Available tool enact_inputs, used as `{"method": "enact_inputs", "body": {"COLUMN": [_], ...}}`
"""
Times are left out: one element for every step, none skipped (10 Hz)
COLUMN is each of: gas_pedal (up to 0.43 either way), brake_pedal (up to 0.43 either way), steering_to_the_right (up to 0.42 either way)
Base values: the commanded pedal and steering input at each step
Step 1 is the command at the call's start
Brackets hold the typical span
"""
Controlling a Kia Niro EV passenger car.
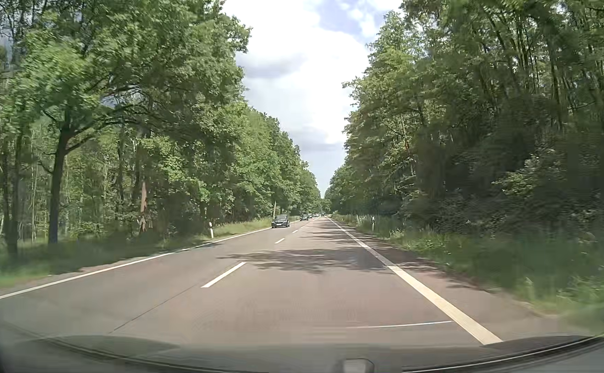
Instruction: Follow the waypoints while adhering to traffic rules and regulations
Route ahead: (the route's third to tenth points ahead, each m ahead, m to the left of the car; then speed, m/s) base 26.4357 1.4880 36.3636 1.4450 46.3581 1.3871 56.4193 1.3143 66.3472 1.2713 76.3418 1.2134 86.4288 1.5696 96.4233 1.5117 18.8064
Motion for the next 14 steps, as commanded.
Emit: {"method": "enact_inputs", "body": {"gas_pedal": [0.130,0.130,0.130,0.130,0.130,0.130,0.130,0.130,0.130,0.130,0.130,0.130,0.130,0.130], "brake_pedal": [0.037,0.030,0.037,0.037,0.037,0.037,0.037,0.037,0.037,0.037,0.037,0.037,0.037,0.037], "steering_to_the_right": [-0.001,-0.002,-0.001,-0.001,-0.001,-0.001,-0.001,-0.001,-0.001,-0.002,-0.002,-0.001,-0.001,-0.001]}}
